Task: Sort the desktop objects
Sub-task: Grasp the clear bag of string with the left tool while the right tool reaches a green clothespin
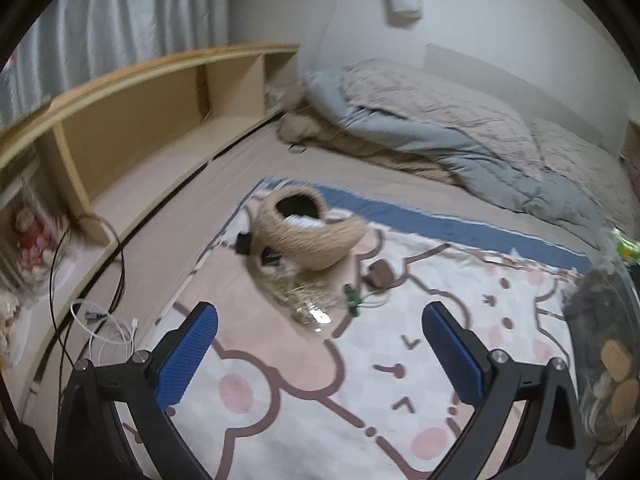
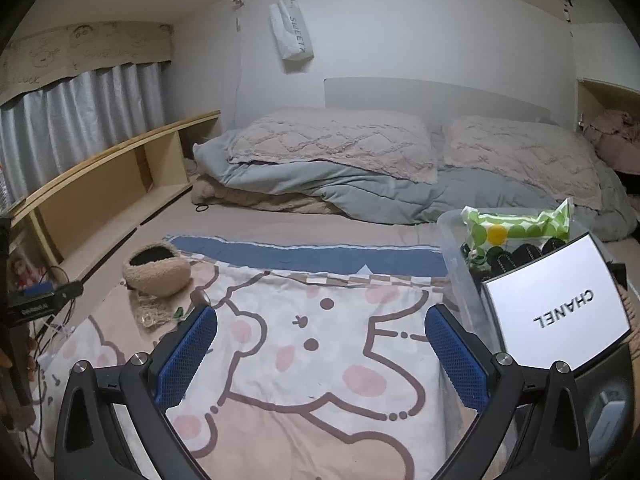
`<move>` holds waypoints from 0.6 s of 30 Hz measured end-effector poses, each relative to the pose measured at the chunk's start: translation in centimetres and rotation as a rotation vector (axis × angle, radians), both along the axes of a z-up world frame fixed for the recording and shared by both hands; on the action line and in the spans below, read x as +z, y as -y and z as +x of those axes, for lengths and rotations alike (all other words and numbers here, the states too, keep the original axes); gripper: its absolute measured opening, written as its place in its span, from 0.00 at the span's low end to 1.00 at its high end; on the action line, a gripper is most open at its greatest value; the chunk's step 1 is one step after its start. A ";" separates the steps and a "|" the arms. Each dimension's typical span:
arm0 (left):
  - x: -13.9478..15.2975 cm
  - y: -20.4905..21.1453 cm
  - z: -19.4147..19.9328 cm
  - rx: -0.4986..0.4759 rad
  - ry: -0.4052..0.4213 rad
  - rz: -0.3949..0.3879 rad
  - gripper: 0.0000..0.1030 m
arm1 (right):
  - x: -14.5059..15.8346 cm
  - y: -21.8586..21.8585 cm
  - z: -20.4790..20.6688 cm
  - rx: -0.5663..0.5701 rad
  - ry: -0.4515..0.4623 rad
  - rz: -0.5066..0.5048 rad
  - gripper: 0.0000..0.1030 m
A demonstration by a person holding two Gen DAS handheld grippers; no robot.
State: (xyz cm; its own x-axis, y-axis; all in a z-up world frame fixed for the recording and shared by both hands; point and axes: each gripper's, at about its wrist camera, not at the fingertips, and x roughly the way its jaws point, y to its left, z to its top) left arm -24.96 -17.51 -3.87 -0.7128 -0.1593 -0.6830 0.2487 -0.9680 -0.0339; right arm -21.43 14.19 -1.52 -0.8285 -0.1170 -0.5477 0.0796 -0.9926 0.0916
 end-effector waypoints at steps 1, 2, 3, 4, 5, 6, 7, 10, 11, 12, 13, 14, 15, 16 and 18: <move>-0.4 0.5 -0.4 0.014 0.014 0.006 1.00 | -0.3 0.3 -0.2 0.015 0.016 -0.001 1.00; -1.0 1.2 -1.0 0.035 0.027 0.011 1.00 | -0.6 0.6 -0.4 0.034 0.028 -0.004 1.00; -1.3 1.7 -1.2 0.048 0.032 0.016 1.00 | -0.9 0.9 -0.5 0.055 0.035 -0.003 1.00; -1.8 2.3 -1.7 0.063 0.039 0.025 1.00 | -1.1 1.2 -0.5 0.070 0.039 0.001 1.00; -2.2 2.7 -2.1 0.070 0.046 0.036 1.00 | -1.3 1.7 -0.5 0.089 0.043 0.012 1.00; -2.7 3.0 -2.5 0.074 0.052 0.045 1.00 | -1.6 2.2 -0.6 0.106 0.049 0.032 1.00; -3.1 3.3 -2.9 0.076 0.059 0.053 1.00 | -1.8 2.7 -0.6 0.121 0.054 0.049 1.00; -4.9 4.0 -4.1 0.064 0.080 0.094 1.00 | -2.7 4.0 -0.9 0.188 0.075 0.059 1.00; -5.5 4.3 -4.5 0.058 0.088 0.117 1.00 | -2.9 4.3 -0.8 0.203 0.078 0.057 1.00; -6.2 4.5 -4.9 0.058 0.095 0.140 1.00 | -3.0 4.6 -0.7 0.220 0.070 0.051 1.00; -6.8 4.7 -5.3 0.057 0.100 0.162 0.98 | -3.0 5.0 -0.6 0.237 0.057 0.046 1.00; -7.4 4.9 -5.7 0.056 0.109 0.183 0.98 | -3.0 5.4 -0.6 0.259 0.047 0.045 1.00; -8.1 5.0 -6.2 0.058 0.124 0.196 0.98 | -3.1 5.7 -0.6 0.275 0.044 0.042 1.00; -8.5 5.0 -6.6 0.057 0.134 0.198 0.95 | -3.1 6.0 -0.6 0.297 0.043 0.036 1.00; -9.2 4.8 -7.4 0.038 0.143 0.193 0.90 | -3.4 6.5 -0.7 0.329 0.047 0.026 1.00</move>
